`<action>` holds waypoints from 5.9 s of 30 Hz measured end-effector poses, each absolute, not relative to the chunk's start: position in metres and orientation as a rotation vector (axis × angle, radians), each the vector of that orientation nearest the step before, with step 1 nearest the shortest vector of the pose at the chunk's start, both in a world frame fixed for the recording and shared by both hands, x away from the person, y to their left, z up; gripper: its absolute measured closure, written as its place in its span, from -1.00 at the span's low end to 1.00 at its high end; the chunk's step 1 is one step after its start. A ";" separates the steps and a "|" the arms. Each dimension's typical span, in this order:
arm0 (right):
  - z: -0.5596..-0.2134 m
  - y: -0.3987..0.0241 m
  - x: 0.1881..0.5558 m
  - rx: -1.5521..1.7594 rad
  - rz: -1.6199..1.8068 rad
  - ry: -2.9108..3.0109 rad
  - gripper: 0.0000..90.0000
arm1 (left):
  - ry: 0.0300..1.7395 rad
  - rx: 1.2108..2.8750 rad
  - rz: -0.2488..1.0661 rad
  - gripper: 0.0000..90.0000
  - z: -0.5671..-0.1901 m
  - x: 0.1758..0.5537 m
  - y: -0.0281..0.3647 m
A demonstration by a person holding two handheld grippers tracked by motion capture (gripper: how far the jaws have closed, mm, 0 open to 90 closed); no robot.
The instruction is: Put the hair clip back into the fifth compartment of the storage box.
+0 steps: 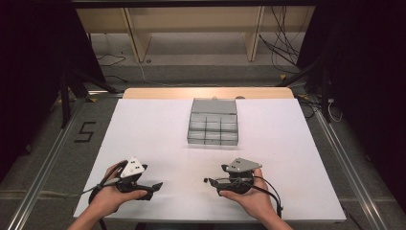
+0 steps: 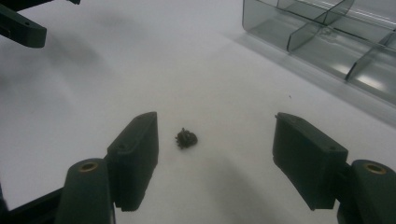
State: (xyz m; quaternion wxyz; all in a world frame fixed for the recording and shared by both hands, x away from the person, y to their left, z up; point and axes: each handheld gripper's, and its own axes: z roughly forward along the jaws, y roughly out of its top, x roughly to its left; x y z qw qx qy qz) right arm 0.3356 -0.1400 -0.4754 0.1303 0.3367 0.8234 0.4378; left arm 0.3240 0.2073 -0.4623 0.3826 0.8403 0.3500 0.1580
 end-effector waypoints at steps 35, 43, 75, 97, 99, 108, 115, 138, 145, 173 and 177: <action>-0.496 -0.109 0.357 0.870 1.138 2.567 0.13 | 0.881 2.151 0.398 -0.65 -0.463 0.324 0.207; -0.496 -0.106 0.356 0.829 1.100 2.563 0.24 | 0.881 2.154 0.396 -0.65 -0.463 0.324 0.207; -0.495 -0.101 0.353 0.802 1.150 2.550 0.79 | 0.877 2.154 0.394 -0.65 -0.463 0.324 0.206; -0.483 -0.105 0.355 0.828 1.216 2.505 0.79 | 0.876 2.153 0.397 -0.65 -0.463 0.324 0.207; -0.482 -0.105 0.356 0.834 1.223 2.498 0.79 | 0.877 2.153 0.397 -0.65 -0.463 0.324 0.207; -0.479 -0.107 0.357 0.838 1.234 2.486 0.79 | 0.877 2.153 0.398 -0.65 -0.463 0.324 0.207; -0.476 -0.108 0.359 0.841 1.240 2.476 0.79 | 0.877 2.156 0.398 -0.65 -0.463 0.324 0.207; -0.467 -0.112 0.368 0.857 1.248 2.444 0.79 | 0.877 2.154 0.398 -0.65 -0.463 0.324 0.207; -0.465 -0.113 0.370 0.863 1.248 2.436 0.79 | 0.876 2.154 0.398 -0.65 -0.463 0.324 0.207; -0.457 -0.113 0.383 0.875 1.245 2.413 0.79 | 0.878 2.158 0.393 -0.65 -0.464 0.325 0.207; -0.454 -0.113 0.386 0.881 1.241 2.410 0.79 | 0.876 2.157 0.395 -0.65 -0.464 0.325 0.207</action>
